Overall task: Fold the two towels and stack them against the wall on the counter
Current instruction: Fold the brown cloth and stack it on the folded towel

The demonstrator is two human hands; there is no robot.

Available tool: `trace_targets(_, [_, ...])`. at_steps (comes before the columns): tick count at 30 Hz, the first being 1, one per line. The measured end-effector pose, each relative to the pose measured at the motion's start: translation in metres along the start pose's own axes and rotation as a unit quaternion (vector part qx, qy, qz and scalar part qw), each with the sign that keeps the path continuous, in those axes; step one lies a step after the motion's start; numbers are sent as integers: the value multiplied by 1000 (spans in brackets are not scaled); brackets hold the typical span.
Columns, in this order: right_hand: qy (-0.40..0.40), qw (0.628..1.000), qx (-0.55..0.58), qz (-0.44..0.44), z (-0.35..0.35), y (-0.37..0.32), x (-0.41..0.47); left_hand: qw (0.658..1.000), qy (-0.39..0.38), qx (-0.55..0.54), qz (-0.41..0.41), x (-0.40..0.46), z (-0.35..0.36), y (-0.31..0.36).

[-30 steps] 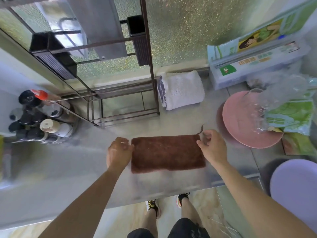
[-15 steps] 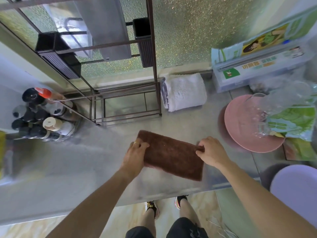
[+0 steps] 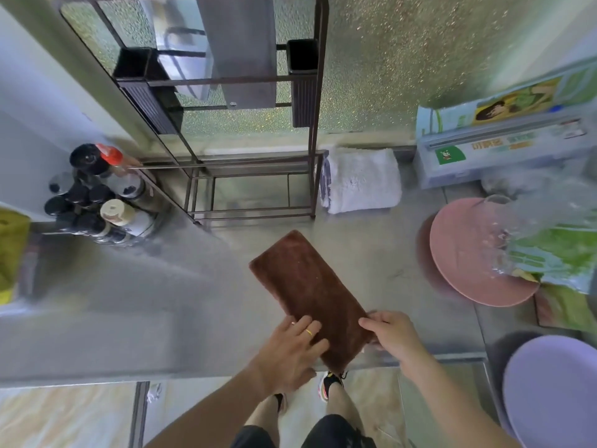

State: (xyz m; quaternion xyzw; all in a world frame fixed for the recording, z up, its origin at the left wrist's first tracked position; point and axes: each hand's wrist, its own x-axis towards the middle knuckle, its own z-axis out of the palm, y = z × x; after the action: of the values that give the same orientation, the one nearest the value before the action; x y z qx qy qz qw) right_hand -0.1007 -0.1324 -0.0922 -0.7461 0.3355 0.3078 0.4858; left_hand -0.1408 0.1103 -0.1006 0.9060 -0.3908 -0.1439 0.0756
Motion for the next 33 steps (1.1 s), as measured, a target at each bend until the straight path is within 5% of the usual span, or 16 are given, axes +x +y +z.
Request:
trace_targets(4, [7, 1000, -10, -14, 1, 2, -10, 996, 9, -6, -91, -4, 29, 19])
trace_targets(9, [-63, 998, 31, 2, -2, -1, -34, 967, 119, -146, -171, -19, 35, 27])
trace_targets(11, [-84, 995, 51, -15, -5, -18, -41, 913, 168, -280, -244, -24, 17, 25])
trace_targets(14, [-106, 991, 46, -68, -7, -58, -43, 787, 201, -466, -351, -26, -21, 6])
trace_targets(18, [-109, 978, -14, -176, 6, -114, -26, 718, 270, -486, -419, -10, -57, -34])
trace_targets(23, [-8, 950, -156, -272, 47, -157, 22, 648, 224, -512, -517, 7, -59, -81])
trace_targets(28, [23, 924, -251, -287, 74, -170, 63, 634, 191, -499, -559, 20, -49, -107])
trace_targets(33, [46, 931, -230, -280, 84, -162, 69, 704, 184, -378, -573, 26, -37, -110])
